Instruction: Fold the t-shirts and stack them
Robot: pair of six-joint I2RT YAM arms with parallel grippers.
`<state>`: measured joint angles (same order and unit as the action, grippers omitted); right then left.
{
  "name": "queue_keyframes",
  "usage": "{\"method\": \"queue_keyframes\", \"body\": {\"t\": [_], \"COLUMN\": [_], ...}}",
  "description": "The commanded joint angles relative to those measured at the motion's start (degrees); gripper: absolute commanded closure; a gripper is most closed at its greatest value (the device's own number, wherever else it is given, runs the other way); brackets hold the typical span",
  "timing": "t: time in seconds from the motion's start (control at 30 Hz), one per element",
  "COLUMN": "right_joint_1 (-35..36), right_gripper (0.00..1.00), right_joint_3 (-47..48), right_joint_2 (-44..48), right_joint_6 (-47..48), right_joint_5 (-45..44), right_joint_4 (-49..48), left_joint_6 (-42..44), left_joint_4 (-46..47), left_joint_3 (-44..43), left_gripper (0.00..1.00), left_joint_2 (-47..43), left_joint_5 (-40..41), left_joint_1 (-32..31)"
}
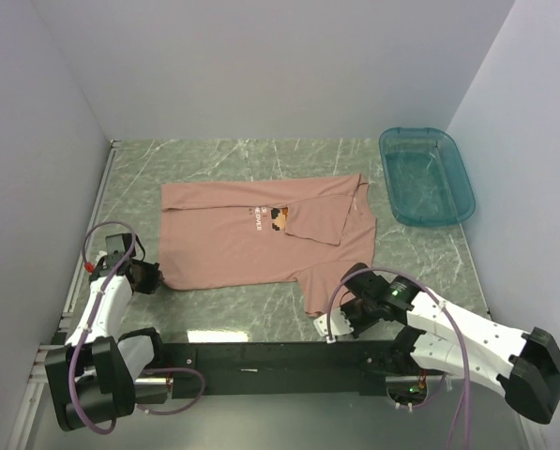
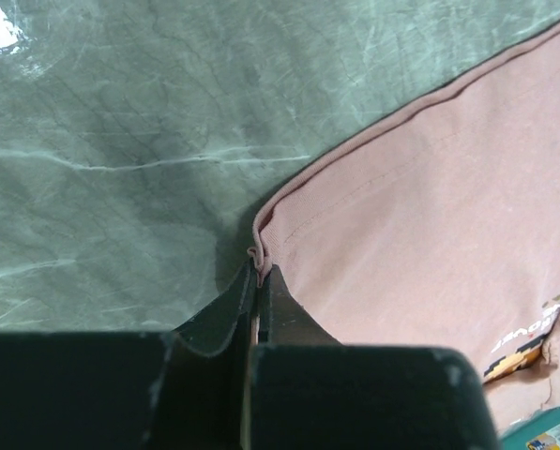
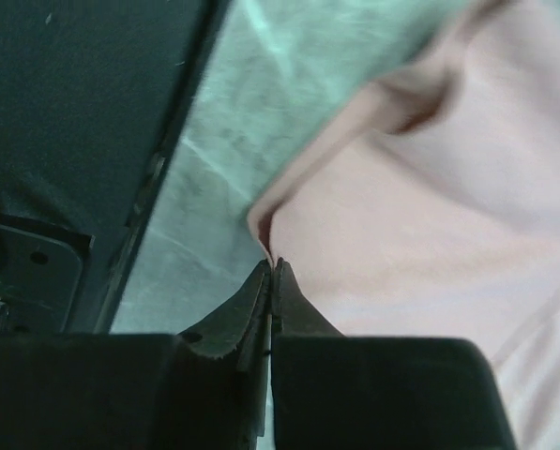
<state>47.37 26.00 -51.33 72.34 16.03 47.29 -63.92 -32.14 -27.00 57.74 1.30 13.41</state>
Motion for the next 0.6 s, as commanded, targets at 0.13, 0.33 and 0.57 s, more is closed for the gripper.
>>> {"method": "queue_keyframes", "body": {"t": [0.13,0.33,0.57], "right_joint_1": [-4.90,-13.53,-18.37], "right_gripper": [1.00,1.00,1.00], "right_joint_3": [12.22,16.27,17.94], "right_joint_2": [4.22,4.66,2.38], "right_joint_6": [-9.15,-9.75,-12.92], "right_joint_5": [1.88,6.47,6.21], "right_joint_4": [4.73,3.26,-2.19], "left_joint_6": [0.38,0.81,1.16], "left_joint_4": [1.03,1.64,2.26], "left_joint_3": [0.46,0.46,-0.68], "left_gripper": [1.00,1.00,1.00], "left_joint_2": [-1.66,-2.36,-2.98], "left_joint_5": [-0.42,-0.77,-0.77], "left_joint_1": [-0.05,0.39,0.74]}}
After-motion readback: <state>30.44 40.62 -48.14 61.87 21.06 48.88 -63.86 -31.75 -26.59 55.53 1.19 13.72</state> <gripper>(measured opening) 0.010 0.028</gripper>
